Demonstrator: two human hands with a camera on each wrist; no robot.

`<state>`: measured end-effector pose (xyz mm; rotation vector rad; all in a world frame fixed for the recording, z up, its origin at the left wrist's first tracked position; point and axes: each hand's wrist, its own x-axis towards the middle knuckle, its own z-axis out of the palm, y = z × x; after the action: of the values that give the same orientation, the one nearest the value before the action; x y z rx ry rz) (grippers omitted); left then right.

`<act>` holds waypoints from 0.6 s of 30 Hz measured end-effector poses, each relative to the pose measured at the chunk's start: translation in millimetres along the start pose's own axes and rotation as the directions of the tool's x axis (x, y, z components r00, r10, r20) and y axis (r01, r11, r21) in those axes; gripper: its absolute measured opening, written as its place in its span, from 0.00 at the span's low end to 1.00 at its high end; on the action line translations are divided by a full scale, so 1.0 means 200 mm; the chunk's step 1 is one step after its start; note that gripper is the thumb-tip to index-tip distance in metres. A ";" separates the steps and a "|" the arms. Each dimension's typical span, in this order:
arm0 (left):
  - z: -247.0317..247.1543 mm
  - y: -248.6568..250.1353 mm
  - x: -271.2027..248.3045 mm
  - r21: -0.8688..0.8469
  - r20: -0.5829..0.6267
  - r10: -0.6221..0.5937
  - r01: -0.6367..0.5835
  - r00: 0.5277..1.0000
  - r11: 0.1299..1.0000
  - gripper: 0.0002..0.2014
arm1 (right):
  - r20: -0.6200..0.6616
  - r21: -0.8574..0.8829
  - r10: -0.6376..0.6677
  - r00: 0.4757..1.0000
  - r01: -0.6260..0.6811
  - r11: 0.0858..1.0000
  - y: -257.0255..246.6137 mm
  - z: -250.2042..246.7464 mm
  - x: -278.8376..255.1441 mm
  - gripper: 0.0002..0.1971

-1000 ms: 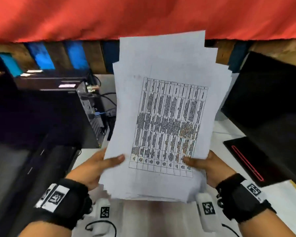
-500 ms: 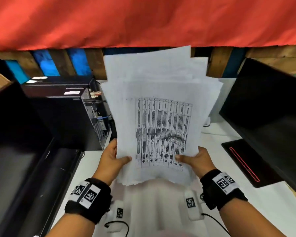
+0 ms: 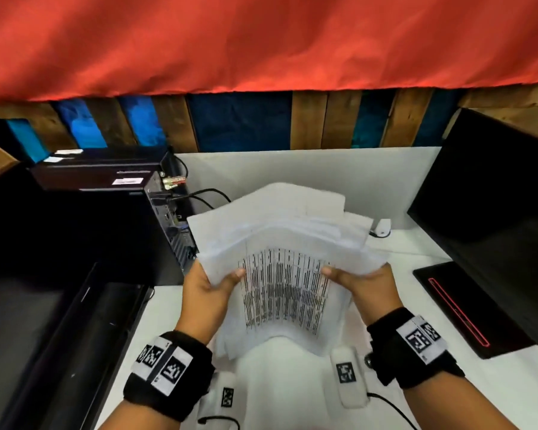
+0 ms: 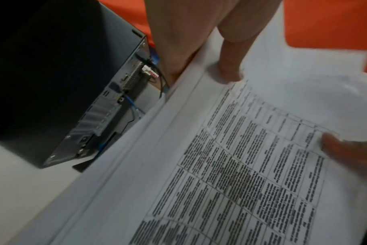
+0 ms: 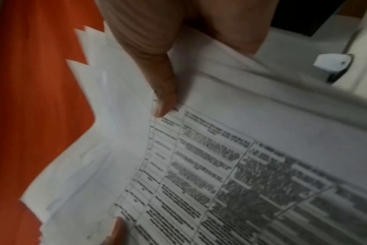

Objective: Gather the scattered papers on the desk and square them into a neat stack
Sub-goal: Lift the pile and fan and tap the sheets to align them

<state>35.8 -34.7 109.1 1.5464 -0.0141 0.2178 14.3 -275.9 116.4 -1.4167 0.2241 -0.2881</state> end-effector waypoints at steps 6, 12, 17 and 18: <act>0.01 0.11 0.06 -0.068 -0.077 0.103 -0.108 0.992 0.992 0.29 | -0.071 0.095 -0.164 0.984 0.170 0.981 -0.14 0.05 0.00 0.22; 0.04 0.16 0.05 -0.121 -0.137 0.132 -0.149 0.982 0.981 0.32 | -0.137 -0.246 -0.479 0.867 0.439 0.864 -0.14 0.07 -0.07 0.40; 0.07 0.25 0.06 -0.112 -0.177 0.191 -0.213 0.965 0.971 0.20 | 0.196 -0.694 -0.671 0.715 0.584 0.421 -0.21 0.06 -0.11 0.28; 0.08 0.26 0.06 -0.115 -0.192 0.194 -0.218 0.962 0.969 0.19 | 0.219 -0.748 -0.655 0.724 0.555 0.364 -0.23 0.06 -0.11 0.25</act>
<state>41.8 -48.0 162.2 1.3853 -0.0476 0.5116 -5.0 -263.4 163.2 -2.3606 -0.1442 -1.0051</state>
